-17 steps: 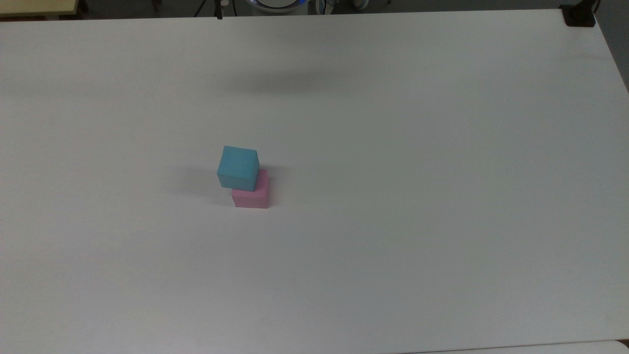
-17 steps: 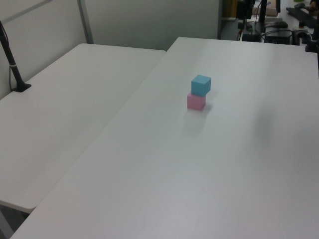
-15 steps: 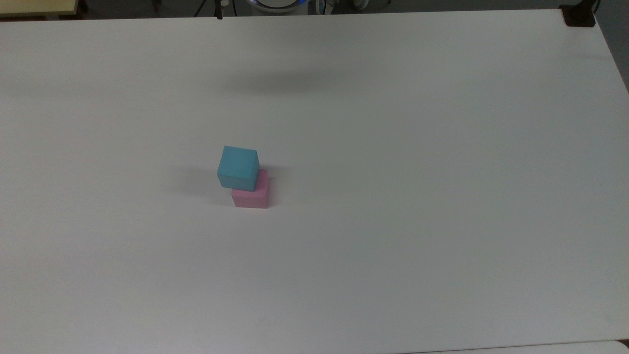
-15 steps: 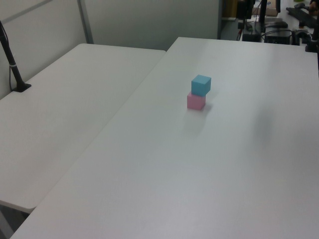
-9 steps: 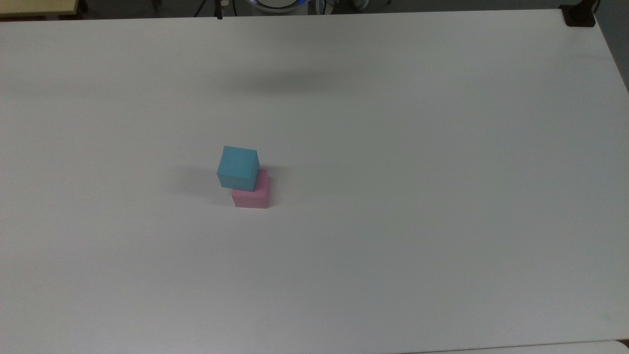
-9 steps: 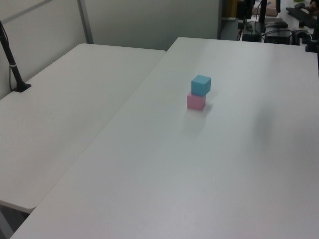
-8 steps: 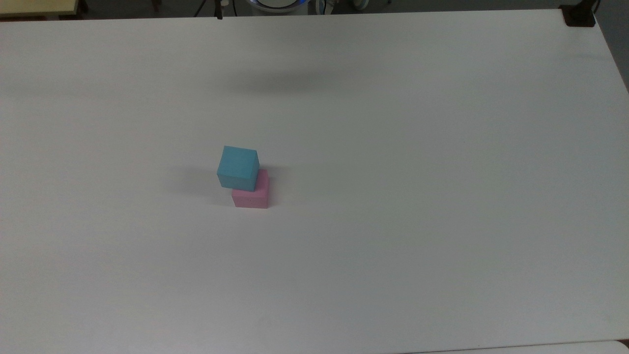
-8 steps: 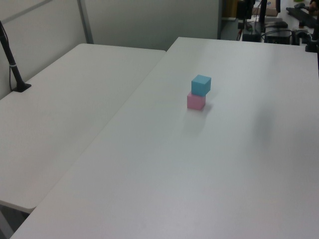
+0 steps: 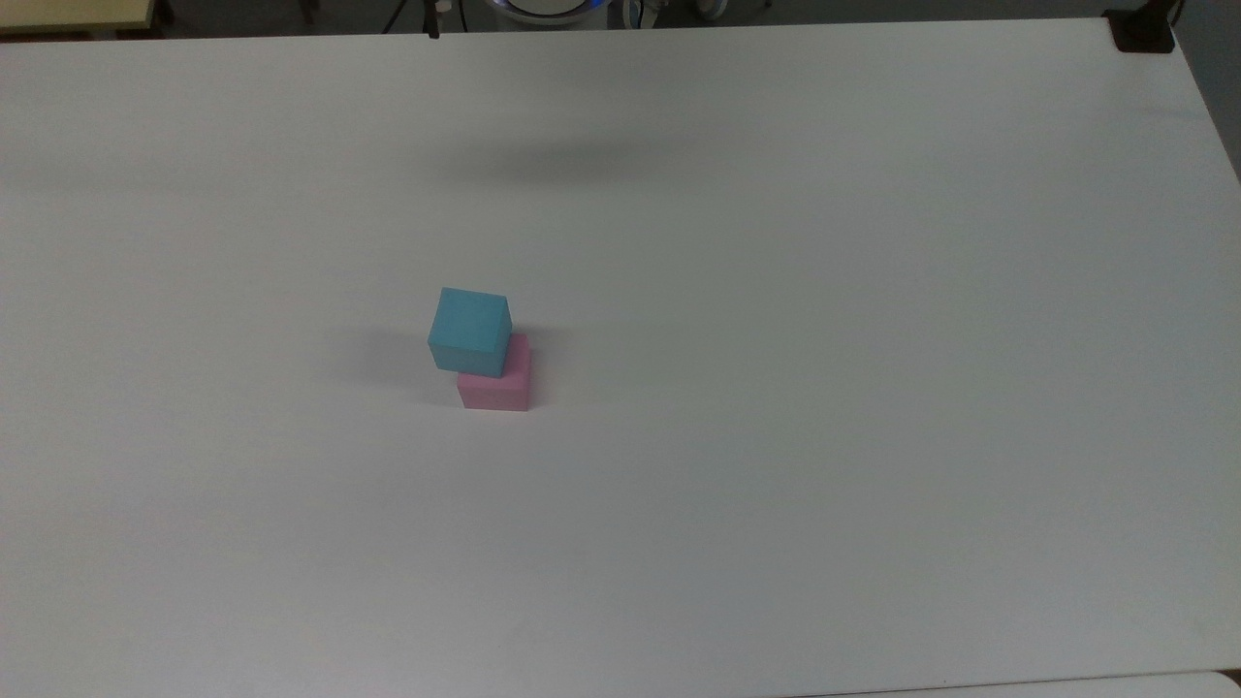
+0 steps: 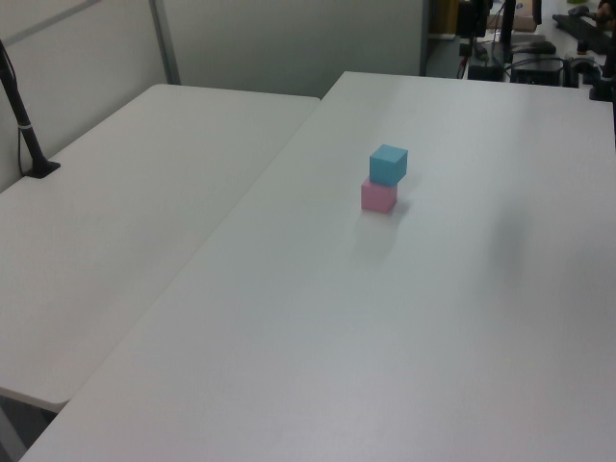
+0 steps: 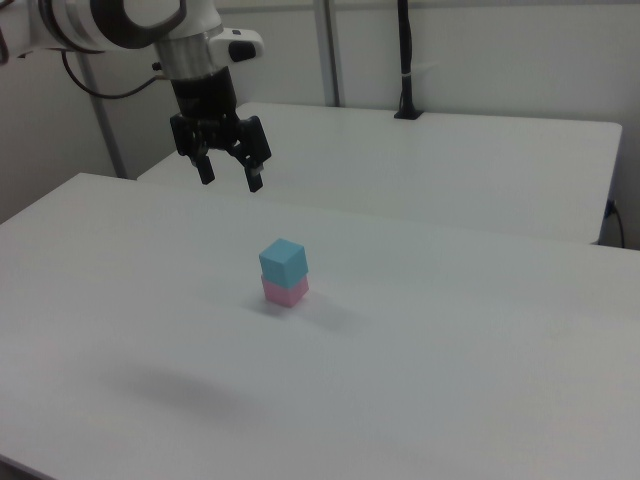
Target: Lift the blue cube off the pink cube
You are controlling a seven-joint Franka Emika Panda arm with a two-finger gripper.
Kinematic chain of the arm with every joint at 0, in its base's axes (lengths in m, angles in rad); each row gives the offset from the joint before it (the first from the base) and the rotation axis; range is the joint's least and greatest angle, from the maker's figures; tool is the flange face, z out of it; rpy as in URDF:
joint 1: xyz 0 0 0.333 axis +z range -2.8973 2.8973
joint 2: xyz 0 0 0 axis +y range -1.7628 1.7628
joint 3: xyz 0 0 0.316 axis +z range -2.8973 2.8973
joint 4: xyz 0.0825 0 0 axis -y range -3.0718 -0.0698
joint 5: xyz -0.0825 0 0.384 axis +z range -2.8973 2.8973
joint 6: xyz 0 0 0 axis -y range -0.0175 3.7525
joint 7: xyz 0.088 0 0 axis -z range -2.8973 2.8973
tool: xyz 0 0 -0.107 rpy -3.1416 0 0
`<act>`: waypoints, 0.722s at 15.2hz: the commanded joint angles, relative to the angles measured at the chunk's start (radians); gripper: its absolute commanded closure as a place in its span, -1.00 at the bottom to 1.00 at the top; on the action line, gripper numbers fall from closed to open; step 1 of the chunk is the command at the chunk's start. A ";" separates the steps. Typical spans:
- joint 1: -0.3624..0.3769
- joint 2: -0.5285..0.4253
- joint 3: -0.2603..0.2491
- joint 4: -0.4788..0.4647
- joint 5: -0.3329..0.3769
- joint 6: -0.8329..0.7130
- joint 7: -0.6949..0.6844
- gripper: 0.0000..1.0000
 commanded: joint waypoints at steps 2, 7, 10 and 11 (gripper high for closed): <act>0.005 -0.029 -0.008 -0.034 0.016 0.019 -0.032 -1.00; -0.005 -0.018 -0.008 -0.063 0.016 0.026 -0.345 -1.00; -0.005 0.031 -0.008 -0.061 0.016 0.062 -0.361 -1.00; -0.007 0.043 -0.008 -0.063 0.020 0.099 -0.347 -1.00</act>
